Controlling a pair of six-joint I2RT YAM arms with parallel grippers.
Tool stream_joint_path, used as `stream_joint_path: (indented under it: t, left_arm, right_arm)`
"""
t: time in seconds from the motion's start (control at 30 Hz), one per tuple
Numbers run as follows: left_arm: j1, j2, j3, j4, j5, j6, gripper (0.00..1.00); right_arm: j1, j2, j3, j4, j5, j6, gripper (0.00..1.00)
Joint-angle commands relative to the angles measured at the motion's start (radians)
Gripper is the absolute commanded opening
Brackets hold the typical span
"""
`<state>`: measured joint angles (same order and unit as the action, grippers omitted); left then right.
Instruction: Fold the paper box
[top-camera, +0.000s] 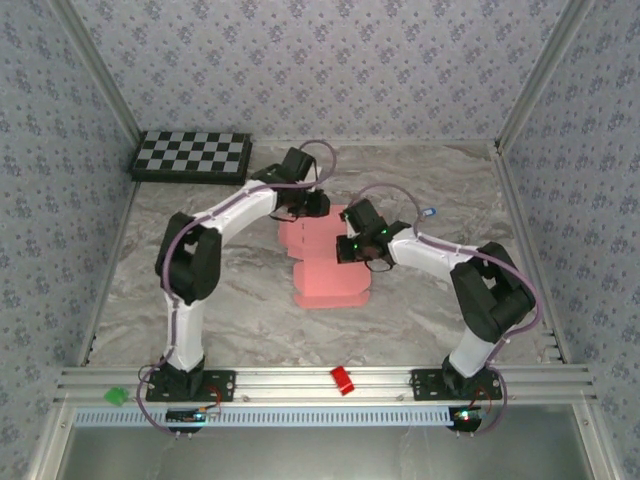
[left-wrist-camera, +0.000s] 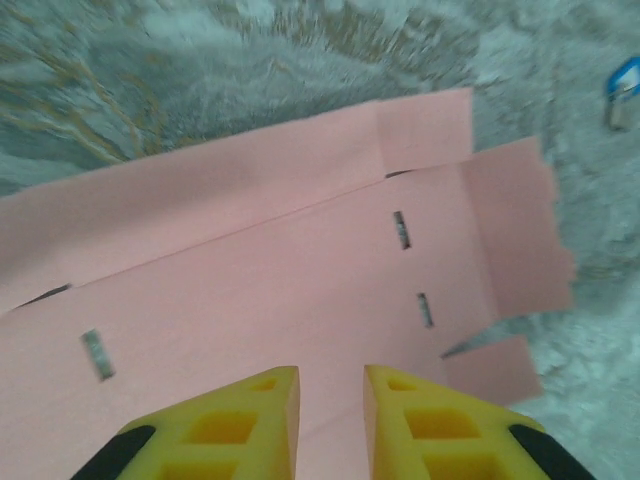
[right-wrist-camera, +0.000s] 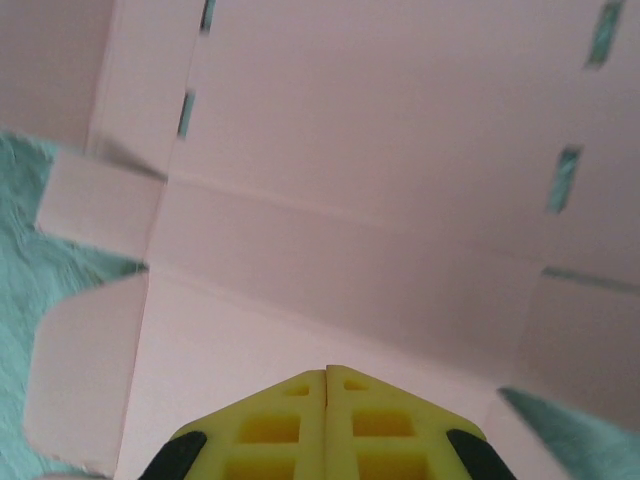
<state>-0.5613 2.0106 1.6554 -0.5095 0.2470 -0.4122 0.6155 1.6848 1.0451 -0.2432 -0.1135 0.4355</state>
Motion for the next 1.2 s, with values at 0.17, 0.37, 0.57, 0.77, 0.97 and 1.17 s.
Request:
stream_joint_path:
  t: [0.17, 0.37, 0.57, 0.77, 0.97, 1.17]
  left_arm:
    - [0.063, -0.052, -0.074, 0.020, -0.026, -0.094, 0.28]
    - [0.068, 0.004, -0.054, 0.024, -0.037, -0.144, 0.32]
    - [0.085, 0.055, -0.041, 0.024, -0.099, -0.204, 0.36]
    - [0.091, 0.082, -0.028, 0.018, -0.142, -0.217, 0.39]
    - [0.092, 0.109, -0.015, 0.011, -0.185, -0.220, 0.41]
    - [0.097, 0.136, 0.015, -0.008, -0.217, -0.206, 0.43]
  right_arm:
    - [-0.046, 0.121, 0.114, 0.003, -0.055, -0.021, 0.00]
    - [-0.039, 0.200, 0.130, 0.030, -0.048, 0.017, 0.00]
    - [-0.029, 0.224, 0.094, 0.052, -0.035, 0.054, 0.00]
    - [-0.016, 0.246, 0.067, 0.069, -0.035, 0.082, 0.00]
    - [0.001, 0.267, 0.066, 0.073, -0.038, 0.091, 0.00]
    - [0.010, 0.274, 0.063, 0.071, -0.033, 0.095, 0.00]
